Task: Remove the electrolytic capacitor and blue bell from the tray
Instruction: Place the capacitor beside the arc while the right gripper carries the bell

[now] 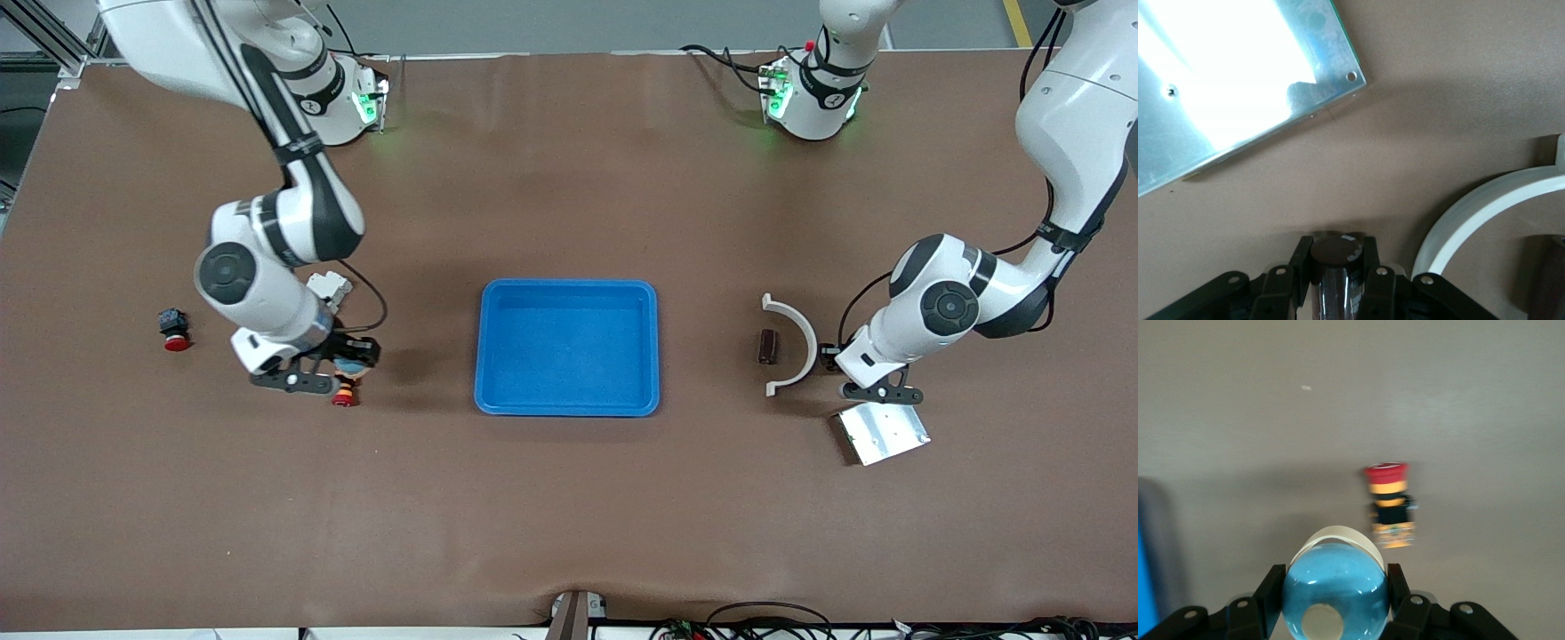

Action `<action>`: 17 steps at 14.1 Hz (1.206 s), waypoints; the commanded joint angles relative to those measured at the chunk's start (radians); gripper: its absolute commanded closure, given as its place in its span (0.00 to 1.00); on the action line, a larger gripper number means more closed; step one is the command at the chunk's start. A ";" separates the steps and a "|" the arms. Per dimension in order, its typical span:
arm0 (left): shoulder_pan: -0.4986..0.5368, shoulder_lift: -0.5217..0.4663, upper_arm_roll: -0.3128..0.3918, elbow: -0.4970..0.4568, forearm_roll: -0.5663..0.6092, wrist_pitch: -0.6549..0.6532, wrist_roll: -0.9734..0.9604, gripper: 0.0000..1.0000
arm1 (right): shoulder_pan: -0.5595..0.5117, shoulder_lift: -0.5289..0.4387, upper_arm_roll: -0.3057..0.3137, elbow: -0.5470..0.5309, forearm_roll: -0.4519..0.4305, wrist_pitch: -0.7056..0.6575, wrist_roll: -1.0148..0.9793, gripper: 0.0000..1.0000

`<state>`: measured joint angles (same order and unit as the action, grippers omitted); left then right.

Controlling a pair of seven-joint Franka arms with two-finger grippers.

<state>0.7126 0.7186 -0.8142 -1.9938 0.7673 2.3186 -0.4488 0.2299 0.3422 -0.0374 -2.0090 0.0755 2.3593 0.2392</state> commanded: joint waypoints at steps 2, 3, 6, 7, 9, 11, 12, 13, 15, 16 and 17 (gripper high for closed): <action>0.008 0.001 0.000 -0.003 0.027 0.019 0.016 0.71 | -0.154 -0.035 0.018 -0.094 0.133 0.057 -0.326 1.00; 0.008 -0.001 0.000 -0.003 0.027 0.018 0.016 0.54 | -0.185 -0.032 0.018 -0.105 0.156 0.066 -0.393 1.00; 0.008 -0.008 -0.002 -0.003 0.027 0.016 0.016 0.33 | -0.225 -0.032 0.014 -0.140 0.164 0.100 -0.472 1.00; 0.008 -0.013 -0.002 -0.005 0.026 0.015 0.016 0.30 | -0.236 -0.029 0.014 -0.155 0.164 0.130 -0.495 1.00; 0.008 -0.019 -0.003 -0.005 0.027 0.010 0.016 0.19 | -0.268 0.000 0.016 -0.177 0.164 0.185 -0.547 1.00; 0.008 -0.028 -0.003 -0.005 0.027 0.007 0.015 0.00 | -0.288 0.034 0.018 -0.175 0.165 0.189 -0.558 1.00; 0.008 -0.033 -0.005 -0.005 0.027 0.004 0.015 0.00 | -0.290 0.049 0.019 -0.172 0.167 0.189 -0.557 1.00; 0.008 -0.040 -0.005 -0.005 0.027 0.001 0.015 0.00 | -0.294 0.064 0.019 -0.166 0.167 0.189 -0.557 1.00; 0.008 -0.054 -0.010 -0.003 0.026 -0.013 0.012 0.00 | -0.299 0.078 0.019 -0.163 0.167 0.189 -0.557 1.00; 0.008 -0.079 -0.022 -0.002 0.024 -0.042 0.012 0.00 | -0.302 0.081 0.019 -0.163 0.167 0.189 -0.555 1.00; 0.008 -0.093 -0.045 0.007 0.020 -0.089 0.012 0.00 | -0.303 0.084 0.019 -0.162 0.168 0.189 -0.555 1.00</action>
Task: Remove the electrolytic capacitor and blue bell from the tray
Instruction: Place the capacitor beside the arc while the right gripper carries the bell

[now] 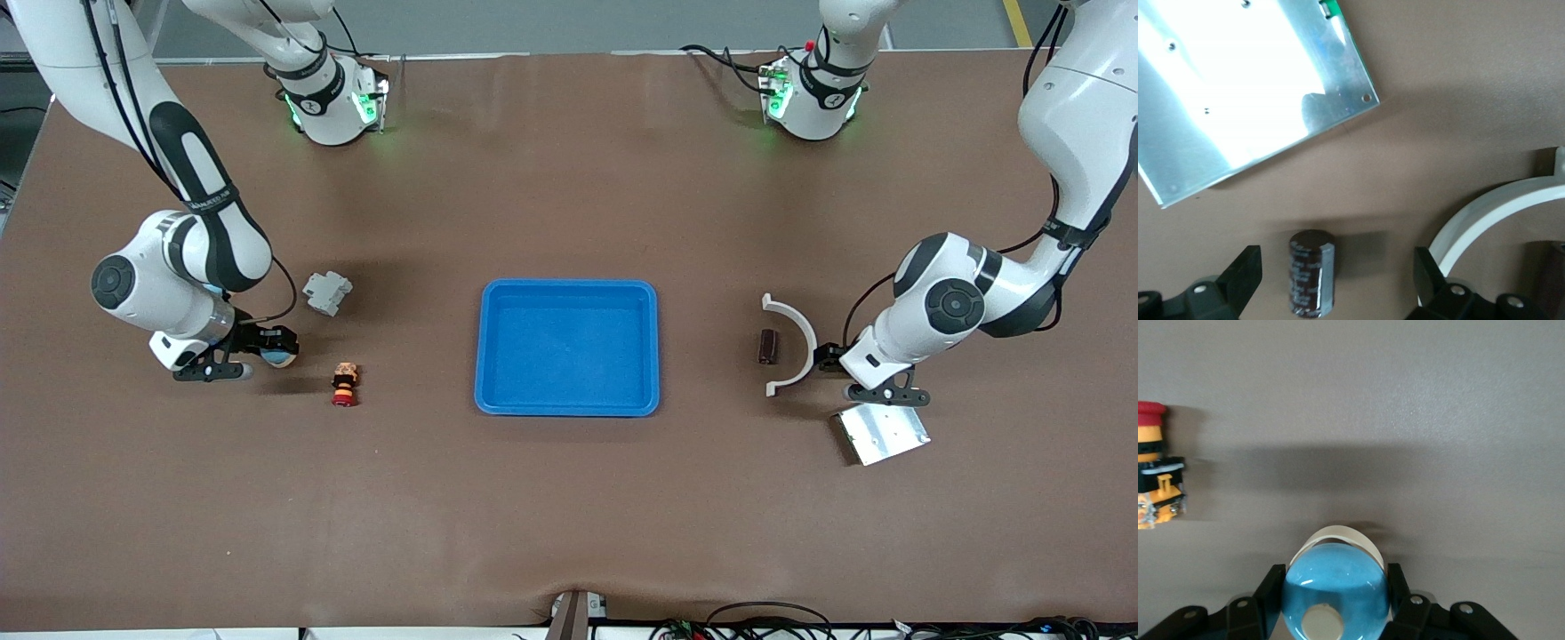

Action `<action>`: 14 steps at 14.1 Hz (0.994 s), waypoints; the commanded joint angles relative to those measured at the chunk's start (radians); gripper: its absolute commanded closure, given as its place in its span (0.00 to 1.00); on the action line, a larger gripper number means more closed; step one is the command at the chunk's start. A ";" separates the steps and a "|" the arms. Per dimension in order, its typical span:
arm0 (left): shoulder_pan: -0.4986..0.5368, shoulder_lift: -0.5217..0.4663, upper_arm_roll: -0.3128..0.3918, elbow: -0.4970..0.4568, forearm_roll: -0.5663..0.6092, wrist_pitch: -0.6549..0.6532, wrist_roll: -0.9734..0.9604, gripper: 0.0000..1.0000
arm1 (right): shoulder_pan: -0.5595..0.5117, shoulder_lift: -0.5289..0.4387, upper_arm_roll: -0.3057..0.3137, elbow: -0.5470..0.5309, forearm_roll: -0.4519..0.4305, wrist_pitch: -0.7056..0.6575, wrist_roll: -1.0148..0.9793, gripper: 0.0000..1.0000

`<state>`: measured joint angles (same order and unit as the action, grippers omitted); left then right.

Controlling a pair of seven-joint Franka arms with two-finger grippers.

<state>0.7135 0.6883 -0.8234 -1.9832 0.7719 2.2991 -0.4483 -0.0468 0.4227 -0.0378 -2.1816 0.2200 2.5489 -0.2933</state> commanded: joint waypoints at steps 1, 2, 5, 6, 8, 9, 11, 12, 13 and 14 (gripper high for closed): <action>0.009 -0.072 -0.052 0.016 0.007 -0.122 0.011 0.00 | -0.028 0.008 0.021 0.014 0.024 -0.001 -0.023 1.00; 0.011 -0.076 -0.068 0.036 -0.003 -0.165 0.013 0.00 | -0.030 0.016 0.019 0.017 0.028 -0.001 -0.023 1.00; 0.073 -0.089 -0.164 0.076 -0.051 -0.222 0.007 0.00 | -0.033 0.039 0.022 0.028 0.068 -0.001 -0.049 1.00; 0.081 -0.089 -0.183 0.101 -0.059 -0.243 0.003 0.00 | -0.033 0.047 0.022 0.034 0.096 -0.001 -0.069 1.00; 0.110 -0.095 -0.226 0.154 -0.110 -0.303 0.008 0.00 | -0.033 0.051 0.021 0.039 0.133 -0.001 -0.104 1.00; 0.141 -0.096 -0.259 0.182 -0.135 -0.338 0.013 0.00 | -0.031 0.053 0.021 0.042 0.134 -0.001 -0.106 1.00; 0.204 -0.096 -0.327 0.237 -0.160 -0.401 0.013 0.00 | -0.028 0.053 0.021 0.042 0.136 -0.001 -0.106 1.00; 0.225 -0.096 -0.356 0.269 -0.184 -0.429 0.013 0.00 | -0.027 0.054 0.019 0.043 0.136 0.002 -0.106 0.51; 0.236 -0.096 -0.374 0.302 -0.201 -0.461 0.013 0.00 | -0.025 0.063 0.019 0.045 0.136 0.023 -0.106 0.01; 0.238 -0.095 -0.385 0.337 -0.213 -0.490 0.011 0.00 | -0.025 0.065 0.019 0.045 0.134 0.036 -0.107 0.00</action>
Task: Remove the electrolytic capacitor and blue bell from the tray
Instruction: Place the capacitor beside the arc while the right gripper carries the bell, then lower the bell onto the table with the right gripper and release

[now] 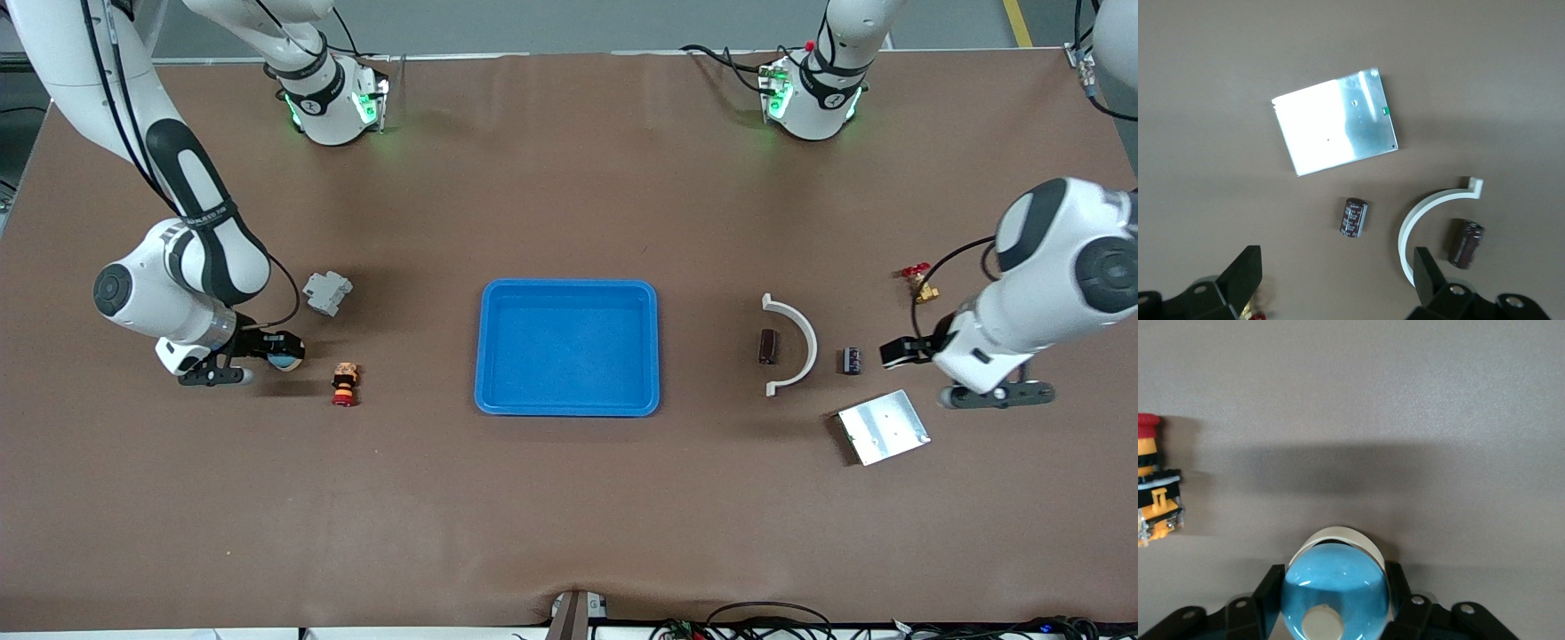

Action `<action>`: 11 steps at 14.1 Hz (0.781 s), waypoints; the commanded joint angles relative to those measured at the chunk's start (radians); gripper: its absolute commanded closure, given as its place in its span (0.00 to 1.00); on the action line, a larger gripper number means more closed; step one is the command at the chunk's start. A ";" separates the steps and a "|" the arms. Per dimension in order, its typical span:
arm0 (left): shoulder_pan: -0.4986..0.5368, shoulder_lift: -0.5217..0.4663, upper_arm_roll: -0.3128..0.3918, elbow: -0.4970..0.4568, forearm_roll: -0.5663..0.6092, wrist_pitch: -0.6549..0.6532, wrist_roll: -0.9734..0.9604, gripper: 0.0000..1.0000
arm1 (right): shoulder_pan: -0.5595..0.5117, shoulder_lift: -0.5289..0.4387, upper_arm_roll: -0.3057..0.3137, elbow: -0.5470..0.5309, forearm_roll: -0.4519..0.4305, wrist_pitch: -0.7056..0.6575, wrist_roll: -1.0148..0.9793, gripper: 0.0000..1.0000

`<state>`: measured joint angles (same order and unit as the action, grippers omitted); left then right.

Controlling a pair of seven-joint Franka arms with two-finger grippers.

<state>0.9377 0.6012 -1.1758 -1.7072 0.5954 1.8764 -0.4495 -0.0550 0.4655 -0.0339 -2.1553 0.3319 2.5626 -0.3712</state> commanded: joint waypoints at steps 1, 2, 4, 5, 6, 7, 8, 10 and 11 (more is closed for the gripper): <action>0.012 -0.008 -0.039 0.089 -0.046 -0.089 0.011 0.00 | -0.016 0.021 0.016 0.018 0.022 0.024 -0.029 0.00; 0.012 -0.008 -0.044 0.095 -0.046 -0.095 0.009 0.00 | -0.014 0.021 0.016 0.018 0.022 0.024 -0.029 0.00; 0.010 -0.023 -0.065 0.128 -0.032 -0.124 0.003 0.00 | -0.012 0.015 0.016 0.020 0.021 0.011 -0.029 0.00; 0.010 -0.023 -0.065 0.148 -0.038 -0.138 0.006 0.00 | -0.008 0.004 0.017 0.020 0.021 0.007 -0.028 0.00; 0.010 -0.027 -0.065 0.162 -0.043 -0.149 0.006 0.00 | -0.002 -0.007 0.017 0.023 0.021 0.004 -0.025 0.00; 0.012 -0.031 -0.068 0.178 -0.045 -0.157 0.006 0.00 | 0.013 -0.021 0.017 0.025 0.021 -0.007 -0.017 0.00; 0.010 -0.031 -0.080 0.191 -0.046 -0.157 0.005 0.00 | 0.027 -0.036 0.016 0.028 0.019 -0.030 -0.014 0.00; 0.021 -0.029 -0.081 0.202 -0.081 -0.155 0.015 0.00 | 0.041 -0.060 0.016 0.046 0.018 -0.071 -0.012 0.00; 0.024 -0.031 -0.084 0.215 -0.082 -0.155 0.011 0.00 | 0.046 -0.068 0.014 0.055 0.013 -0.085 -0.012 0.00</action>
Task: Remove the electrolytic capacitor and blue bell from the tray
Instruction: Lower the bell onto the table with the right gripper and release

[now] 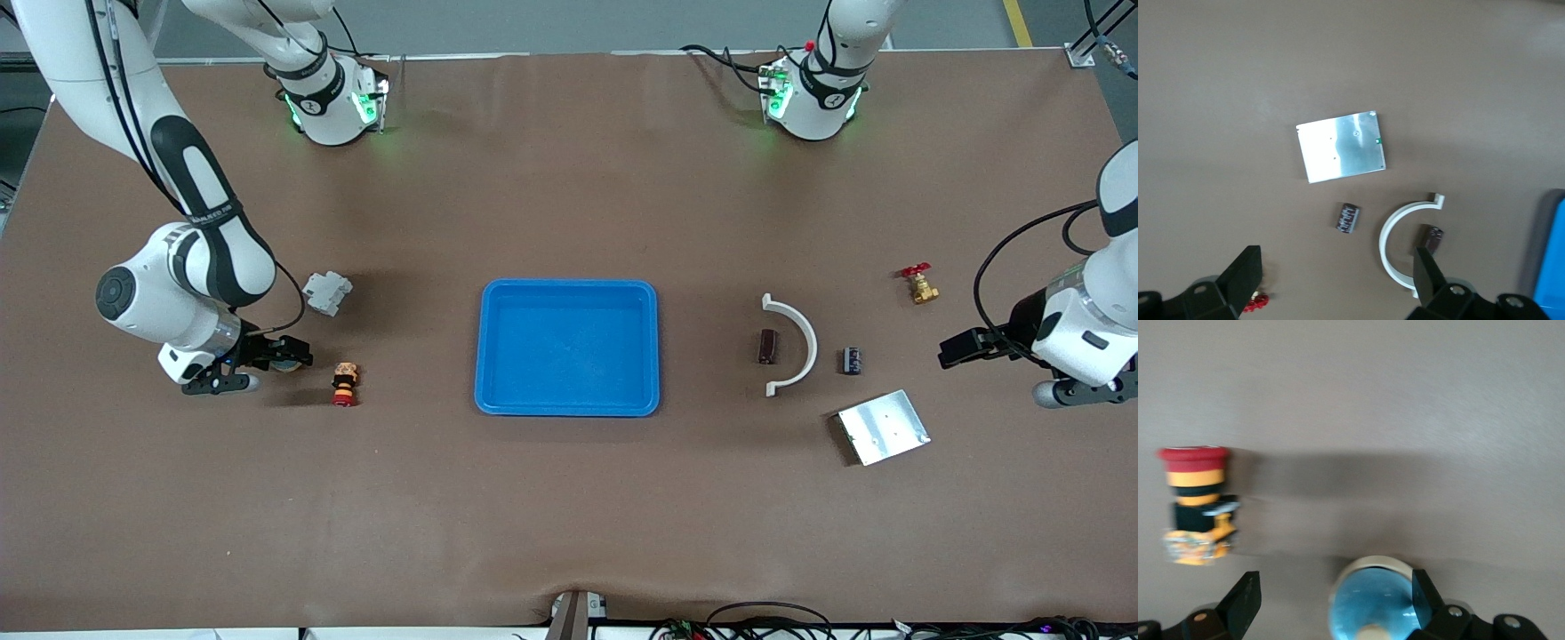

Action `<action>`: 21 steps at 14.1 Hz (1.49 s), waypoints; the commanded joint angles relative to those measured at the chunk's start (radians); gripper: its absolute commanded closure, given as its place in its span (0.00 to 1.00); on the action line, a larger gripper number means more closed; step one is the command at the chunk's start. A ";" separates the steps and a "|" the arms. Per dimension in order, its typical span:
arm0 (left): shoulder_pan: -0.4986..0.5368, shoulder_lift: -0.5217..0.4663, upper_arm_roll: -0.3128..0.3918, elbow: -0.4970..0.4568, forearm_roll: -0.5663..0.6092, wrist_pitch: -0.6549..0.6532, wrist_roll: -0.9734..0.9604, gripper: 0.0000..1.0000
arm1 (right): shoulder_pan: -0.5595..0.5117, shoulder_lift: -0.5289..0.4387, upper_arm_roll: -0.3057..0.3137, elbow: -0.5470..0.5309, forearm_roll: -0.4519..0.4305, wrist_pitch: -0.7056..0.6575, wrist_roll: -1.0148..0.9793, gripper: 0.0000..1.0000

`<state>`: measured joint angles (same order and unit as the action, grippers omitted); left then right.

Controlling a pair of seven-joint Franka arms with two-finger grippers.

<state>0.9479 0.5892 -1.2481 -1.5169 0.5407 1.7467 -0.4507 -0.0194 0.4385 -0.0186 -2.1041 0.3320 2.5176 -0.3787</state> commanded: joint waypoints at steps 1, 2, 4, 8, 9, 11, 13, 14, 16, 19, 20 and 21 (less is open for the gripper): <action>0.014 -0.025 -0.022 0.027 -0.024 -0.027 0.009 0.00 | 0.018 -0.046 -0.004 0.010 0.010 -0.048 0.001 0.00; 0.014 -0.034 -0.020 0.027 -0.024 -0.027 0.003 0.00 | 0.027 -0.055 -0.007 0.013 0.007 -0.051 0.004 0.00; 0.025 -0.026 -0.016 0.040 -0.025 -0.027 0.014 0.00 | 0.032 -0.075 -0.009 0.025 -0.028 -0.071 0.009 0.00; 0.025 -0.028 -0.014 0.041 -0.021 -0.027 0.009 0.00 | 0.029 -0.078 -0.006 0.157 -0.146 -0.250 0.130 0.00; 0.025 -0.032 -0.014 0.041 -0.021 -0.027 0.009 0.00 | 0.030 -0.078 -0.006 0.183 -0.165 -0.282 0.159 0.00; 0.025 -0.034 -0.017 0.043 -0.019 -0.027 0.009 0.00 | 0.032 -0.090 -0.003 0.188 -0.168 -0.293 0.213 0.00; 0.025 -0.034 -0.016 0.043 0.019 -0.027 0.010 0.00 | 0.036 -0.096 -0.001 0.188 -0.168 -0.293 0.247 0.00; 0.025 -0.035 -0.019 0.043 0.031 -0.027 0.009 0.00 | 0.036 -0.099 -0.003 0.188 -0.168 -0.293 0.248 0.00; 0.025 -0.035 -0.024 0.043 0.031 -0.032 0.010 0.00 | 0.035 -0.107 -0.004 0.191 -0.169 -0.287 0.248 0.00; 0.022 -0.041 -0.051 0.043 0.036 -0.072 0.007 0.00 | 0.036 -0.101 -0.006 0.262 -0.217 -0.350 0.271 0.00; 0.022 -0.046 -0.051 0.043 0.036 -0.075 0.007 0.00 | 0.038 -0.096 -0.004 0.291 -0.263 -0.399 0.335 0.00; 0.022 -0.048 -0.051 0.043 0.036 -0.081 0.007 0.00 | 0.039 -0.095 -0.001 0.305 -0.322 -0.420 0.386 0.00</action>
<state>0.9633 0.5687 -1.2877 -1.4818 0.5540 1.6998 -0.4503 0.0131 0.3485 -0.0217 -1.8372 0.0955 2.1554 -0.0868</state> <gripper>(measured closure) 0.000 0.000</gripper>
